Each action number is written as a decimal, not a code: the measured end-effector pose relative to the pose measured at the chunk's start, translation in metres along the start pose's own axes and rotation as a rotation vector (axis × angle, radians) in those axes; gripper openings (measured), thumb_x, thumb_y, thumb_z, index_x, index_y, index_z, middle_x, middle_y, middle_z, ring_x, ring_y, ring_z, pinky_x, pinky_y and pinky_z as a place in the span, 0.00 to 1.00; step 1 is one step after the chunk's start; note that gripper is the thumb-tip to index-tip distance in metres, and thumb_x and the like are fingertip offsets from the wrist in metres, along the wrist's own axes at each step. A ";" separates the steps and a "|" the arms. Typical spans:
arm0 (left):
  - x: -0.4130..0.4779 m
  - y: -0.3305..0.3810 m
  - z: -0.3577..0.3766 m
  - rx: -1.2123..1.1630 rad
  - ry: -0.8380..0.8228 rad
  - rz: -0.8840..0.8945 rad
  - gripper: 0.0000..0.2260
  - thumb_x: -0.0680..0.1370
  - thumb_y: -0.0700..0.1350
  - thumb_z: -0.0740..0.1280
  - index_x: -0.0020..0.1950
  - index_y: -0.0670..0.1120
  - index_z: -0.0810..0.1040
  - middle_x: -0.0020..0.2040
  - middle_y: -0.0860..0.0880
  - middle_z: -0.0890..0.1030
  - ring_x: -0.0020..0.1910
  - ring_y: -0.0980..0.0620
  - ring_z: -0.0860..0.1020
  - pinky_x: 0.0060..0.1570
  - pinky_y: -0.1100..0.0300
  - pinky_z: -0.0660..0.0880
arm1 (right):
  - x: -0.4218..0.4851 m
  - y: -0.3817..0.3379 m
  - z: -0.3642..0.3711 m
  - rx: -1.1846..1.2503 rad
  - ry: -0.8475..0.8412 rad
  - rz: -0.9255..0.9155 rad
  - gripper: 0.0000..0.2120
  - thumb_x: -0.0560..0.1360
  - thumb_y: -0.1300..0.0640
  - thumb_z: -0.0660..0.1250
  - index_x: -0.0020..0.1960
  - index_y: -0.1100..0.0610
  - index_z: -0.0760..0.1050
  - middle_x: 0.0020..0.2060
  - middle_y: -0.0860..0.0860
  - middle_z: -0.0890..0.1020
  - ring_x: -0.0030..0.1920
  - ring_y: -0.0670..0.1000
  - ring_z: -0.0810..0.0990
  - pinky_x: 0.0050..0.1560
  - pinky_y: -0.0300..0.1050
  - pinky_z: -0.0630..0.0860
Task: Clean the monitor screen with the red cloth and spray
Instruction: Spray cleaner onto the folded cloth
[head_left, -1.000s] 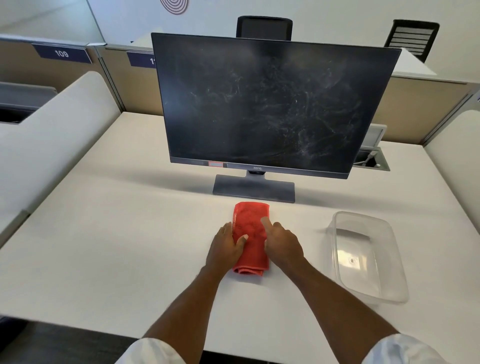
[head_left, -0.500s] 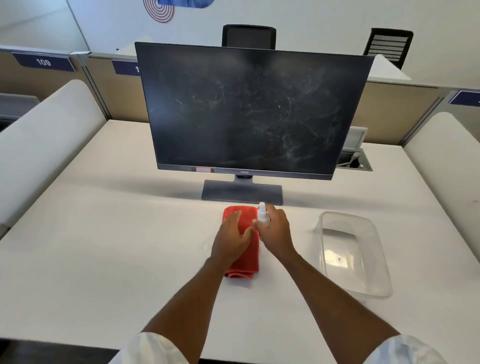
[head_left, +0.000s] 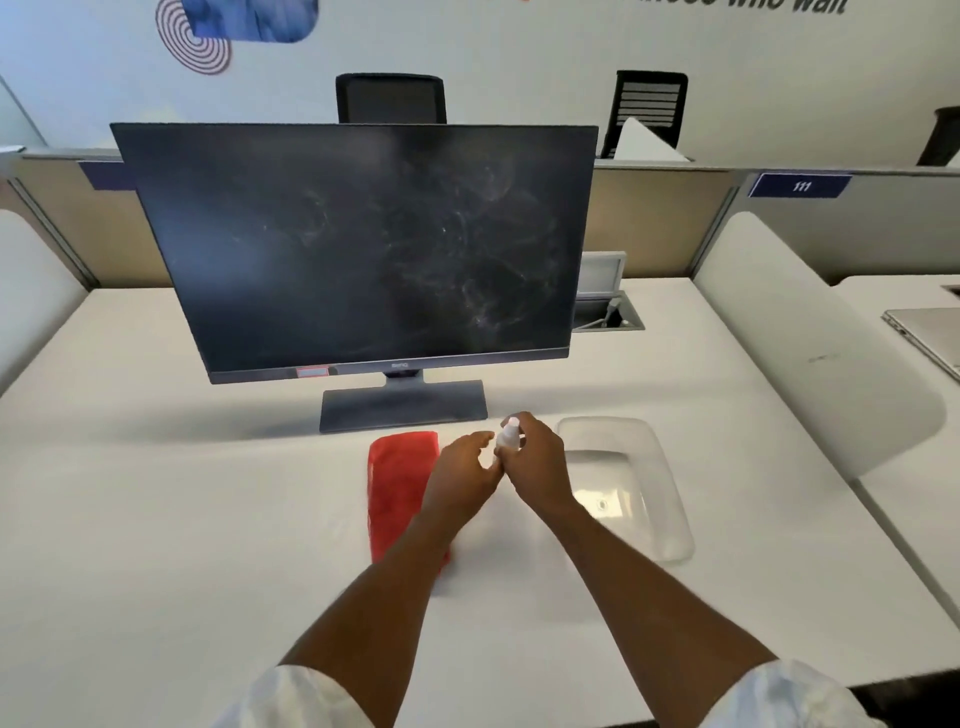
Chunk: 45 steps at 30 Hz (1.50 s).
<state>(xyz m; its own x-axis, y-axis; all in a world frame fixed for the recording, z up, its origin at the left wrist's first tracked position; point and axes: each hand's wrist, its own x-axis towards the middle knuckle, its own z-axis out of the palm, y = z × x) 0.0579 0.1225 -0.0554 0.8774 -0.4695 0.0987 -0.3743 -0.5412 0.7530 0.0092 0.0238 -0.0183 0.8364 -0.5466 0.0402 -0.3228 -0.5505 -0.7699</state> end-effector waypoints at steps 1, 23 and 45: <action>0.000 0.003 0.004 -0.007 -0.009 0.010 0.12 0.77 0.49 0.67 0.56 0.43 0.80 0.53 0.46 0.83 0.51 0.46 0.80 0.52 0.54 0.76 | 0.001 0.005 -0.002 -0.036 -0.004 0.009 0.18 0.81 0.51 0.55 0.51 0.62 0.78 0.46 0.56 0.83 0.43 0.50 0.78 0.39 0.30 0.67; 0.004 0.018 0.031 0.051 -0.131 -0.059 0.18 0.76 0.38 0.66 0.65 0.45 0.76 0.62 0.47 0.80 0.58 0.46 0.78 0.60 0.50 0.74 | 0.015 0.013 -0.015 -0.434 -0.165 0.073 0.19 0.76 0.56 0.68 0.66 0.57 0.71 0.61 0.56 0.79 0.60 0.56 0.78 0.57 0.47 0.76; -0.022 -0.074 -0.068 0.158 0.040 -0.472 0.25 0.76 0.46 0.65 0.71 0.44 0.63 0.66 0.40 0.70 0.63 0.39 0.71 0.61 0.47 0.70 | 0.000 -0.017 0.088 -0.273 -0.350 0.195 0.15 0.74 0.53 0.65 0.56 0.62 0.75 0.55 0.60 0.81 0.56 0.61 0.79 0.52 0.46 0.75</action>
<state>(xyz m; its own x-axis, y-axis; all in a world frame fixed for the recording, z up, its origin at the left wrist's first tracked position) 0.0871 0.2202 -0.0693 0.9718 -0.1222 -0.2017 0.0284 -0.7885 0.6144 0.0540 0.0887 -0.0612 0.8324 -0.4367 -0.3411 -0.5537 -0.6297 -0.5449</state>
